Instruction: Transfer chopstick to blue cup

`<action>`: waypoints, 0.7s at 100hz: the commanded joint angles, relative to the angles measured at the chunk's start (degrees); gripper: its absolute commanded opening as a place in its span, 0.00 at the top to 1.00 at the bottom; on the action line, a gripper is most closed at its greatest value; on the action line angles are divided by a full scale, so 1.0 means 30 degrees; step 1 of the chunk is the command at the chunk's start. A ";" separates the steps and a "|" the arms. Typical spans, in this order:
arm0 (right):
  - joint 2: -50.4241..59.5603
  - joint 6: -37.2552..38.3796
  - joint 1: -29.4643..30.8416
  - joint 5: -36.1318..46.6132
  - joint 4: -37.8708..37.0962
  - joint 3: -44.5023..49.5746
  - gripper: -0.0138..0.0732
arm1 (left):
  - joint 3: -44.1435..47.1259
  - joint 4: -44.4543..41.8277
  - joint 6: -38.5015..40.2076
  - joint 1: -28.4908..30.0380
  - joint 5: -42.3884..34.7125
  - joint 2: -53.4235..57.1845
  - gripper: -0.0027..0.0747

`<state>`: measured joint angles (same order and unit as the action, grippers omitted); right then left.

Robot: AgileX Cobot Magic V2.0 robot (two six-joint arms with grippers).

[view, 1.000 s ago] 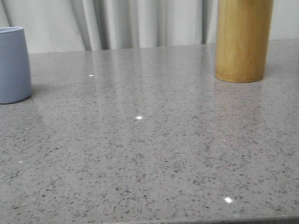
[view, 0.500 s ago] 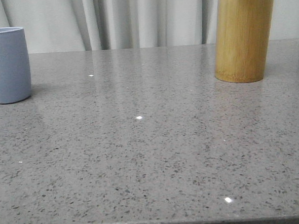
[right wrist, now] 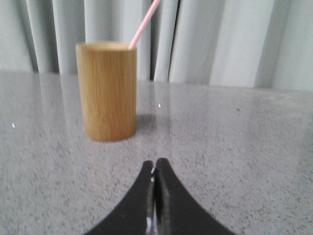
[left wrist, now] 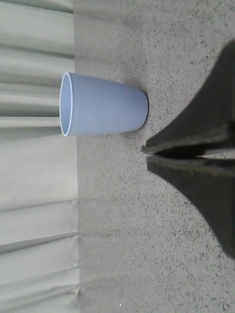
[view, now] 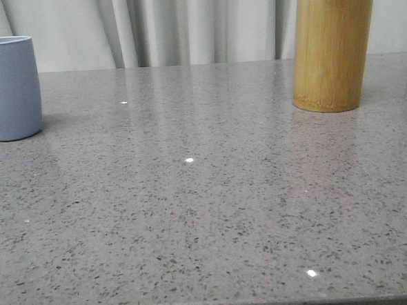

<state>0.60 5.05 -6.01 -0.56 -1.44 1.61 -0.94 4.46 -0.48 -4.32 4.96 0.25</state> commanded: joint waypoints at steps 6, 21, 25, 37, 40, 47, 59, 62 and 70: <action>0.0319 0.1047 0.0065 0.0185 0.0949 -0.1544 0.92 | -0.2419 0.0691 0.0159 0.0065 0.0312 -0.0045 0.99; -0.0298 0.1159 0.0065 -0.4275 0.1574 -0.4693 0.92 | -0.5389 0.1054 0.0159 0.0065 0.2366 -0.2058 0.99; -0.0653 0.1159 0.0065 -0.5619 0.1574 -0.5778 0.92 | -0.6092 0.1290 0.0159 0.0065 0.2587 -0.2766 0.99; -0.1993 0.1097 0.0065 -0.9034 0.1540 -0.8838 0.92 | -0.8972 0.1456 0.0159 0.0065 0.4587 -0.5018 0.99; -0.2357 0.1078 0.0065 -0.9735 0.1500 -0.9689 0.92 | -0.9679 0.1456 0.0159 0.0065 0.5404 -0.5597 0.99; -0.3239 0.0758 0.0065 -1.1244 0.1497 -1.1277 0.92 | -1.1456 0.1456 0.0159 0.0065 0.7695 -0.7074 0.99; -0.4645 -0.0170 0.0065 -1.2786 0.1485 -1.3557 0.92 | -1.4149 0.1456 0.0159 0.0065 1.1373 -0.9581 0.99; -0.4951 -0.0248 0.0065 -1.3125 0.1485 -1.4006 0.92 | -1.4654 0.1456 0.0050 0.0065 1.2001 -1.0064 0.99; -0.5784 -0.0265 0.0065 -1.3549 0.1485 -1.4942 0.92 | -1.5642 0.1456 0.0050 0.0065 1.2771 -1.1157 0.99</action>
<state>-13.56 5.47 -6.01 -43.15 3.00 -39.15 -43.32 8.04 -0.39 -4.32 43.01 -29.61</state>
